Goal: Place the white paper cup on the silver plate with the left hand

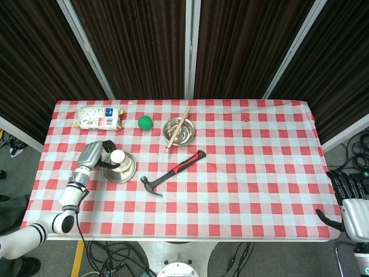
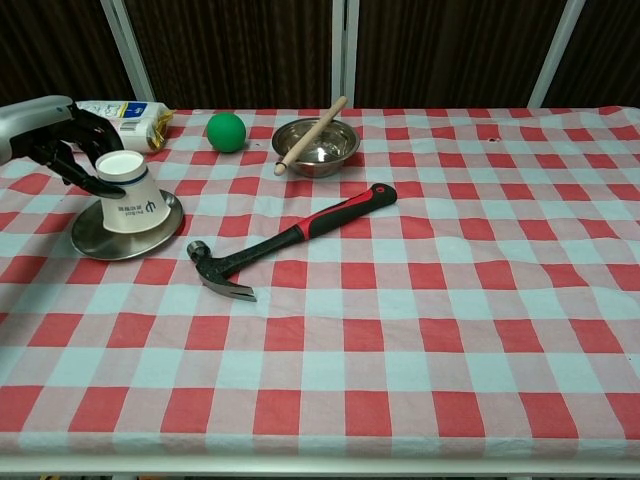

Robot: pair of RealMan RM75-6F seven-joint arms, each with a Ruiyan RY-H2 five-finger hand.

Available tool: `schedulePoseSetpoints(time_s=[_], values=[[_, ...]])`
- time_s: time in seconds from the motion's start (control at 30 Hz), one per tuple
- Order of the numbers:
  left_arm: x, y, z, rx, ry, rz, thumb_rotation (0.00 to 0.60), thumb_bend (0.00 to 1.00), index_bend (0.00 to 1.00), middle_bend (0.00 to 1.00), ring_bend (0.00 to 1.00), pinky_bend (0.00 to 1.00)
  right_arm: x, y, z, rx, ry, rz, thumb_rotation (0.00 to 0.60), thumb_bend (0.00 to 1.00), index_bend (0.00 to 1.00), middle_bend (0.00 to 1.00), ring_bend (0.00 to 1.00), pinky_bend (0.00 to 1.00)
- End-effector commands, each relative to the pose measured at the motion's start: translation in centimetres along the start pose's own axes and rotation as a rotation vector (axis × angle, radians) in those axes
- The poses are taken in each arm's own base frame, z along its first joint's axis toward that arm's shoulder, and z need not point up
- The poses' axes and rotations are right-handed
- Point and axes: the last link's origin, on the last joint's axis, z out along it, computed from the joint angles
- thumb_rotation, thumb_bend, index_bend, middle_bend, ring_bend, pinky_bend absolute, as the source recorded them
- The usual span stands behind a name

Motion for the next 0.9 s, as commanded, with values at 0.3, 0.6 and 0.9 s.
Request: schedulePoseSetpoints(time_s=[0.3, 0.6, 0.9], values=[[-0.5, 0.5, -1.3, -0.046, -0.028, -0.046, 0.6, 0.07, 0.49, 0.5, 0.39, 0.56, 0.0, 0.0, -0.1, -0.002, 0.0, 0.001, 0.6, 0.12, 0.0, 0.07, 0.0, 0.0], [-0.2, -0.6, -1.4, -0.018, -0.048, 0.03, 0.6, 0.07, 0.49, 0.5, 0.39, 0.56, 0.1, 0.0, 0.0, 0.001, 0.002, 0.0, 0.6, 0.12, 0.0, 0.07, 0.0, 0.0], [-0.2, -1.4, -1.2, 0.023, 0.024, 0.037, 0.6, 0.07, 0.49, 0.5, 0.39, 0.56, -0.1, 0.0, -0.1, 0.004, -0.005, 0.003, 0.6, 0.12, 0.0, 0.07, 0.0, 0.0]])
